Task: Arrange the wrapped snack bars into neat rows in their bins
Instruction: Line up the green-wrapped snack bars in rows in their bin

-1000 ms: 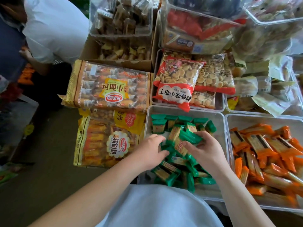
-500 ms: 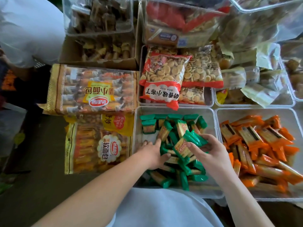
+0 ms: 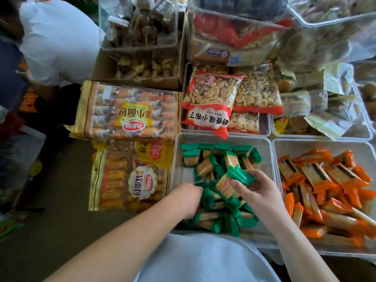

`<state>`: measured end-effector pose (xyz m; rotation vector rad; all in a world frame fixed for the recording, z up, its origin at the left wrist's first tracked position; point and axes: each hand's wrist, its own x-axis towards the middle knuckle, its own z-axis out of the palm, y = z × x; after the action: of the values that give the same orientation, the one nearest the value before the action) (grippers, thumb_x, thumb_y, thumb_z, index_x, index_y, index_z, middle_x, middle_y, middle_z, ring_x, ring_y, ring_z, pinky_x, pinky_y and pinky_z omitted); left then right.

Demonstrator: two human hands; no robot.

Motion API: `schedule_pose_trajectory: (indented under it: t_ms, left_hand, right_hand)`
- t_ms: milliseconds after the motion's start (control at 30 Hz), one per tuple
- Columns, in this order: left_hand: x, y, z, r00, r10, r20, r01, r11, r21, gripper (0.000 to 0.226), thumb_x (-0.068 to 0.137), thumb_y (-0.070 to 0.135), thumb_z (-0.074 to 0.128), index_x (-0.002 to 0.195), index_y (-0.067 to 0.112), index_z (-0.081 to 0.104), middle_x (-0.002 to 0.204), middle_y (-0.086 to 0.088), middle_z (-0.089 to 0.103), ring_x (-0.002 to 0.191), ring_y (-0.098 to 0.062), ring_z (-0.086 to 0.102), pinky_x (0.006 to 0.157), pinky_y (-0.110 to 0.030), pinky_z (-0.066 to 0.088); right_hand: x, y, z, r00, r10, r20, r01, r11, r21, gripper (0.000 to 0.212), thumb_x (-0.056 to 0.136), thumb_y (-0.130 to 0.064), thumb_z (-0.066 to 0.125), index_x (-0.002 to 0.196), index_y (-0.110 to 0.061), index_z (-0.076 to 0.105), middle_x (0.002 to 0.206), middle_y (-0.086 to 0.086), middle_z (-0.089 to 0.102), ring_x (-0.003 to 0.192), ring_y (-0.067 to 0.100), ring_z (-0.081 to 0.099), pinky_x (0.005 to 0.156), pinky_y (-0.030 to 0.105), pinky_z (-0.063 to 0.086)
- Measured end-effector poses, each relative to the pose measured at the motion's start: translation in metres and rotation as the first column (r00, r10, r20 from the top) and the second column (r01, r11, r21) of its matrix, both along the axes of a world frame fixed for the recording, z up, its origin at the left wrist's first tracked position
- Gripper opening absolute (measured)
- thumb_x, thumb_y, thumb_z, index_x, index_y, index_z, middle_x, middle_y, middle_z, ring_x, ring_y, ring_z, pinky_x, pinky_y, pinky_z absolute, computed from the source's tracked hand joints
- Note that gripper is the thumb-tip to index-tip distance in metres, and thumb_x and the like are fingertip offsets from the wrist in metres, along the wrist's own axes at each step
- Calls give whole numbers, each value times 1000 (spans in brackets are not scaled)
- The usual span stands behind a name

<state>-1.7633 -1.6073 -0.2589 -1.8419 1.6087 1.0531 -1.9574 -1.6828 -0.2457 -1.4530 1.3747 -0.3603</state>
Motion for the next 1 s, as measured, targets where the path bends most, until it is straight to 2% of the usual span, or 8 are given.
schedule_pose_trajectory:
  t_ms: [233,333,433,533,700,867,933,1000]
  left_hand:
    - [7,29,37,990,118,-82,-140,927,-348,14,95,15,57,109,18,55,106,-4,60,103,-29,63,83,-43,53]
    - [24,44,47,939,298,-173,-345,801,-490,29,102,28,46,130,24,56,123,2,61,111,-26,63,91,-42,54]
    - [42,58,49,857,439,-270,-514,698,-499,48,107,36,46,154,32,43,153,8,51,130,-22,57,104,-40,50]
    - [50,66,45,762,523,-381,-646,592,-482,49,106,35,53,154,32,44,151,5,54,133,-20,55,105,-33,46]
    - [59,74,32,611,623,-488,-789,425,-444,43,102,36,61,144,30,55,119,11,63,107,-12,62,85,-24,49]
    - [70,79,33,543,646,-537,-829,309,-467,34,104,35,59,137,27,62,120,5,66,107,-11,63,82,-24,57]
    - [76,82,33,527,642,-557,-838,285,-465,34,104,36,59,137,28,62,119,4,65,106,-11,64,80,-26,60]
    - [82,85,31,503,644,-576,-853,262,-452,32,104,35,60,136,30,62,119,6,65,107,-11,64,80,-25,60]
  right_hand:
    - [19,-1,7,997,73,15,-72,997,-37,48,83,-36,85,125,-23,64,97,-9,72,78,0,68,62,14,54]
    - [34,-6,14,994,99,36,-98,995,-33,46,84,-33,85,123,-22,64,93,-7,73,70,-7,66,57,9,48]
    - [49,-8,17,991,128,47,-129,992,11,40,83,-44,83,116,-30,65,90,-6,74,76,5,69,68,24,58]
    - [56,-11,18,987,148,64,-152,987,59,24,86,-44,80,94,-41,58,89,-6,74,84,20,73,82,42,62]
    - [66,-15,16,976,219,-14,-218,975,42,40,88,-44,79,119,-27,61,91,-4,75,78,16,72,72,34,61]
    - [97,-14,2,947,314,-66,-316,949,-20,36,89,-31,80,119,-31,60,93,-5,74,80,19,72,74,36,61]
    - [111,-13,-12,930,355,-100,-362,929,-71,39,89,-33,80,121,-36,59,107,-6,65,85,10,66,72,27,57]
    - [122,-13,-30,902,414,-121,-425,902,-78,42,89,-34,79,126,-34,59,119,-3,52,91,10,62,77,30,60]
